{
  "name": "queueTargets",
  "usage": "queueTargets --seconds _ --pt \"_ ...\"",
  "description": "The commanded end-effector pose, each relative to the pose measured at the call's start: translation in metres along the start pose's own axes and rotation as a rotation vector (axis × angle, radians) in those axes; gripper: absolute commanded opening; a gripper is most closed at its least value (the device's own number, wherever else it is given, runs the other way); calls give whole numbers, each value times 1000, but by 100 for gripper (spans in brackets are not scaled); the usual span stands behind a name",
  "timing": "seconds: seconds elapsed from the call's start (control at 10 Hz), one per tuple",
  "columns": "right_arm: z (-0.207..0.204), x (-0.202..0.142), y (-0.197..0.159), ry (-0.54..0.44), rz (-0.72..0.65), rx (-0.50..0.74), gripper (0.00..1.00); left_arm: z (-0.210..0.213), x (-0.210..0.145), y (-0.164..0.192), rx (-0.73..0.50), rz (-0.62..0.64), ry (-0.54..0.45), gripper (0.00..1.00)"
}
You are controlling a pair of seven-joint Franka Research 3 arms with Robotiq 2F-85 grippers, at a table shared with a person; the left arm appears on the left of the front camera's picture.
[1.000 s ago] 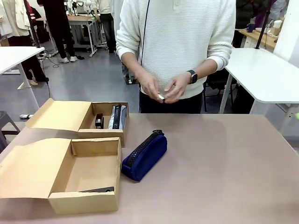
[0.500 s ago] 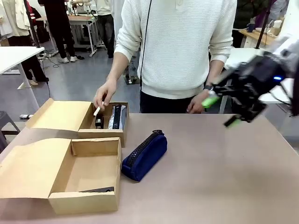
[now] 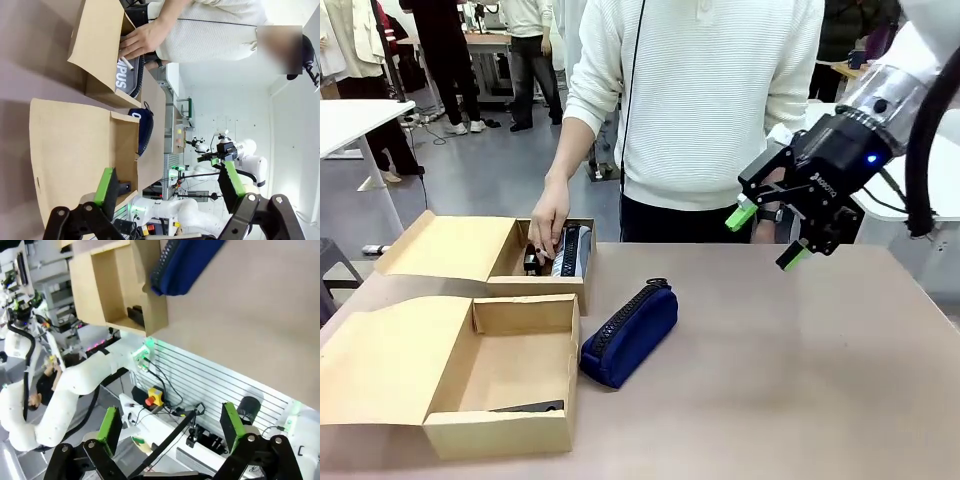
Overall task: Place items inside the box.
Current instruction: Pick up a Pencil pouch or Stapler and place it inside the Mailer Box closest to the robot.
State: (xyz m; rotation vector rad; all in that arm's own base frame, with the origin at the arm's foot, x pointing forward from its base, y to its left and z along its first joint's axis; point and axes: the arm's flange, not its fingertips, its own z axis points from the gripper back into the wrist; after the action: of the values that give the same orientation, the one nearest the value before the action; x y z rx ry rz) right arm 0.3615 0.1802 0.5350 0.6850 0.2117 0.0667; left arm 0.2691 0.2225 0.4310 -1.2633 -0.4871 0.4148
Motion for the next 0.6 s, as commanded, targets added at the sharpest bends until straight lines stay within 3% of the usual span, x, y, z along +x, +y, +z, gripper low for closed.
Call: queueTargets --seconds 0.0,0.1,0.2,0.5 --pt "-37 13 48 62 -6 -142 100 2 -1 -1 -16 -19 -2 100" --pt "-81 31 91 66 -108 -265 100 2 -1 -1 -16 -19 -2 100" --pt "-109 41 111 72 -162 -284 100 2 -1 -1 -16 -19 -2 100" --pt "-170 63 126 35 -436 -437 100 2 -1 -1 -16 -19 -2 100"
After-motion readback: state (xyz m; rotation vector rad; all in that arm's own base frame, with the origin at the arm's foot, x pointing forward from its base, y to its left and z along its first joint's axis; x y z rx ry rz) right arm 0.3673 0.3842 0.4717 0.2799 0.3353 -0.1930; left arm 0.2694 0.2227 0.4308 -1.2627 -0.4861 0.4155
